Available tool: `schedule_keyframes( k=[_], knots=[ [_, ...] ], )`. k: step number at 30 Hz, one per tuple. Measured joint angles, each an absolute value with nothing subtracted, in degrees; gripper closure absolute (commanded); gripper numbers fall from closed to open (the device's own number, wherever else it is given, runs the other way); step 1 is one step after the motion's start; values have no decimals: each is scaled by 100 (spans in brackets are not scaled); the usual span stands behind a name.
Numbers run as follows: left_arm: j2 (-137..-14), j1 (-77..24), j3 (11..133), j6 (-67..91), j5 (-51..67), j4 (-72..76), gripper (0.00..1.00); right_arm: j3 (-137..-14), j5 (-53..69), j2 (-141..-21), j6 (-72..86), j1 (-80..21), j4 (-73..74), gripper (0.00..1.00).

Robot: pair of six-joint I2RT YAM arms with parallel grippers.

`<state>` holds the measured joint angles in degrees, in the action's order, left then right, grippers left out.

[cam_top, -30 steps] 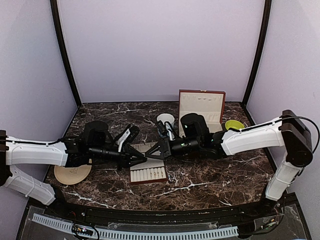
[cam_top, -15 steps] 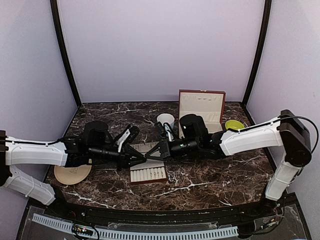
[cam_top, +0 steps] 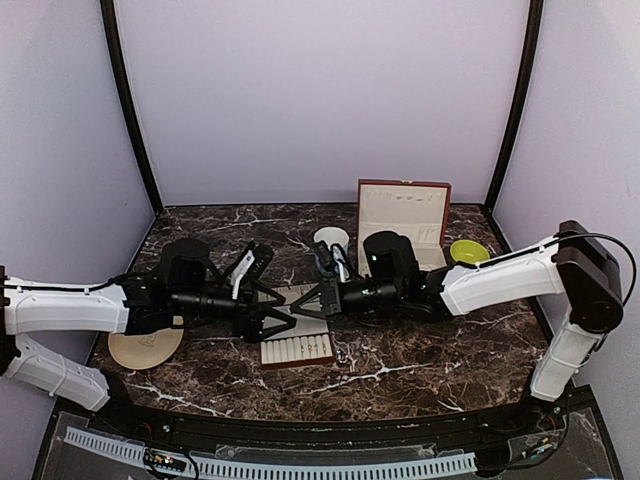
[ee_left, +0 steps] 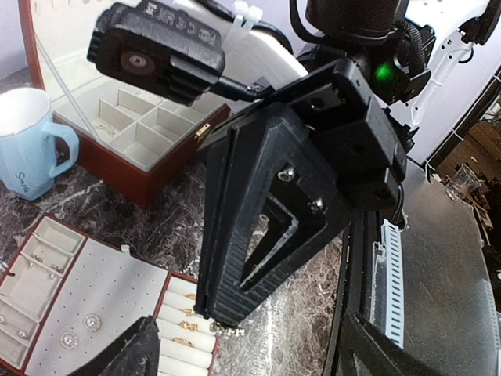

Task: Organize the mixed jewelry
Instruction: Pass from the left arm to the right, then pass from the right arm to the left

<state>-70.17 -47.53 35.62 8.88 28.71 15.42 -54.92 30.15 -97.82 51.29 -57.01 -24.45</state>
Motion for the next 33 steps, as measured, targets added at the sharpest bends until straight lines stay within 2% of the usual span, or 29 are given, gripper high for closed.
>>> schedule_keyframes(
  k=[3, 7, 16, 20, 23, 33],
  knots=[
    [-6829, -4753, 3516, 1076, 2799, 1590, 14, -5369, 2967, -9780, 5159, -5699, -2663, 100],
    [-6447, -4661, 3295, 1599, 2797, 1809, 17, -5113, 2976, -9725, 5207, -5699, -3079, 100],
    [-6158, -4130, 2731, 3343, 3693, 3081, 21, -4853, 3227, -9452, 5378, -5697, -4318, 100],
    [-6283, -4130, 2926, 3653, 4141, 3223, 27, -4890, 3275, -9373, 5341, -5697, -4519, 100],
    [-6490, -4130, 3138, 3782, 4394, 3321, 35, -4915, 3284, -9373, 5297, -5697, -4519, 100],
    [-6958, -4136, 3435, 3887, 4630, 3328, 51, -5046, 3183, -9369, 5078, -5704, -4147, 100]
  ],
)
